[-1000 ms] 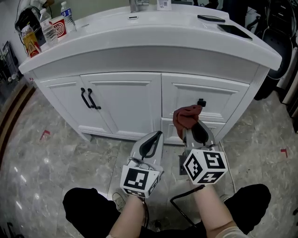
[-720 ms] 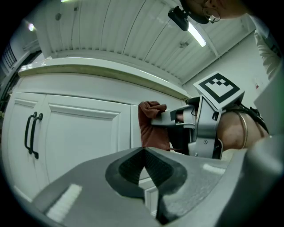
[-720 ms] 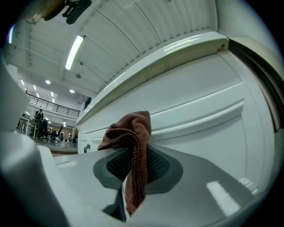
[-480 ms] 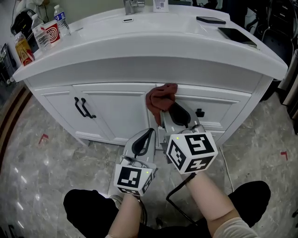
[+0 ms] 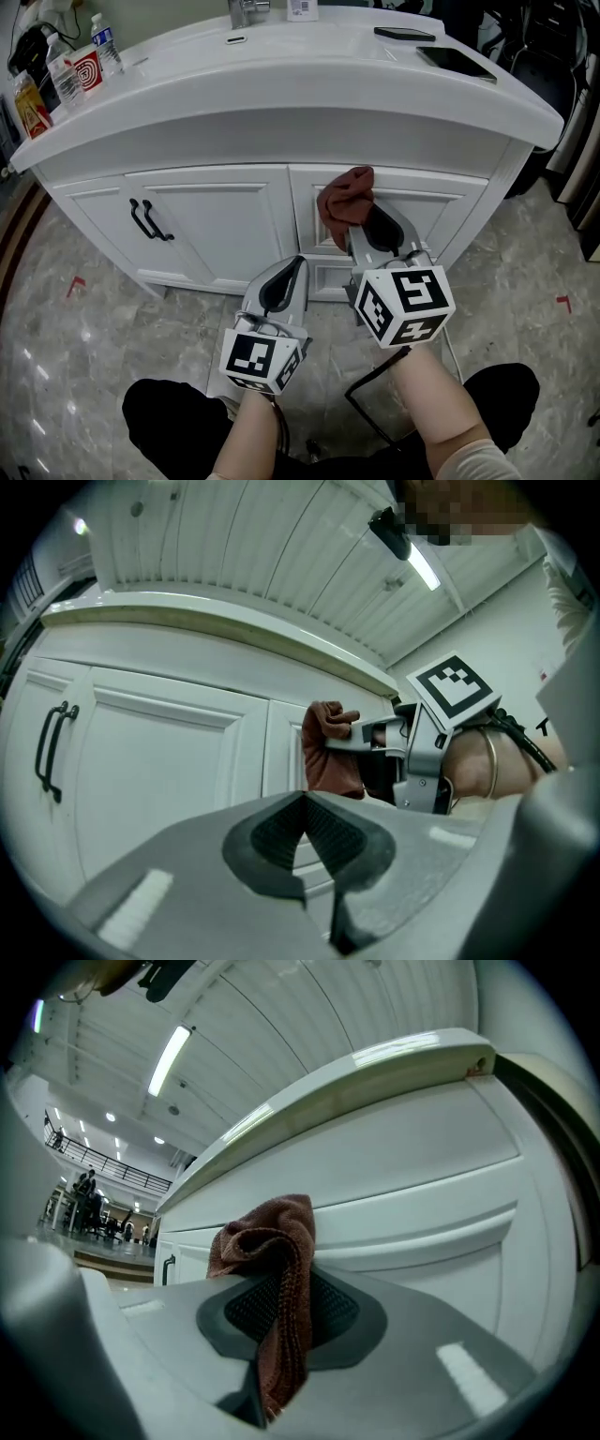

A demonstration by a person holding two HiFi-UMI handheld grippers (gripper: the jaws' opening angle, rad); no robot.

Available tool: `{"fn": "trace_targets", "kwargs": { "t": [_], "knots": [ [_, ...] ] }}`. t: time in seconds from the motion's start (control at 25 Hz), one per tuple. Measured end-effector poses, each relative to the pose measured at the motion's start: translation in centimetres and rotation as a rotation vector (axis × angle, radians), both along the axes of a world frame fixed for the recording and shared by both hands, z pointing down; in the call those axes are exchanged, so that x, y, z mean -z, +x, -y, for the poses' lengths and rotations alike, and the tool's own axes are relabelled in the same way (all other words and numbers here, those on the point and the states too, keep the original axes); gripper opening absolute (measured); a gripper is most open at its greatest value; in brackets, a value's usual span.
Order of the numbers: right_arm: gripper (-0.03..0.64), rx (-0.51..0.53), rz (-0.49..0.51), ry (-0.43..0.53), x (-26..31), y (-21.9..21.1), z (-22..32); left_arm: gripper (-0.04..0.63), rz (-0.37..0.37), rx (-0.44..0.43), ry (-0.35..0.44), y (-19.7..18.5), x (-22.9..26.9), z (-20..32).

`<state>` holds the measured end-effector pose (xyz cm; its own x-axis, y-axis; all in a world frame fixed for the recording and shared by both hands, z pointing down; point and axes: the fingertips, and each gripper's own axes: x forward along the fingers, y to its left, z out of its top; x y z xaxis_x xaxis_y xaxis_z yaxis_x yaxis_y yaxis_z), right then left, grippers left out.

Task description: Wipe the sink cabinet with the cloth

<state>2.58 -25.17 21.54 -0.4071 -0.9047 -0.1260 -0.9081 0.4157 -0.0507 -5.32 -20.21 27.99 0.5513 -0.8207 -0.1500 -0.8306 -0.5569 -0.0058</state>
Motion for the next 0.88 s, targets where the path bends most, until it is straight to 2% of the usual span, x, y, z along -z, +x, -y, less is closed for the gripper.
{"fn": "trace_targets", "kwargs": {
  "t": [0.32, 0.6, 0.88],
  "knots": [
    [0.096, -0.091, 0.019, 0.004, 0.2, 6.2, -1.0, 0.000, 0.037, -0.094, 0.001, 4.5, -0.7, -1.3],
    [0.095, -0.212, 0.031, 0.005, 0.4, 12.0, -1.9, 0.000, -0.006, -0.116, -0.064, 6.5, -2.6, -1.2],
    [0.097, -0.290, 0.060, -0.011, 0.6, 16.3, -2.7, 0.000, 0.020, -0.164, -0.068, 9.0, -3.1, -2.5]
  ]
}}
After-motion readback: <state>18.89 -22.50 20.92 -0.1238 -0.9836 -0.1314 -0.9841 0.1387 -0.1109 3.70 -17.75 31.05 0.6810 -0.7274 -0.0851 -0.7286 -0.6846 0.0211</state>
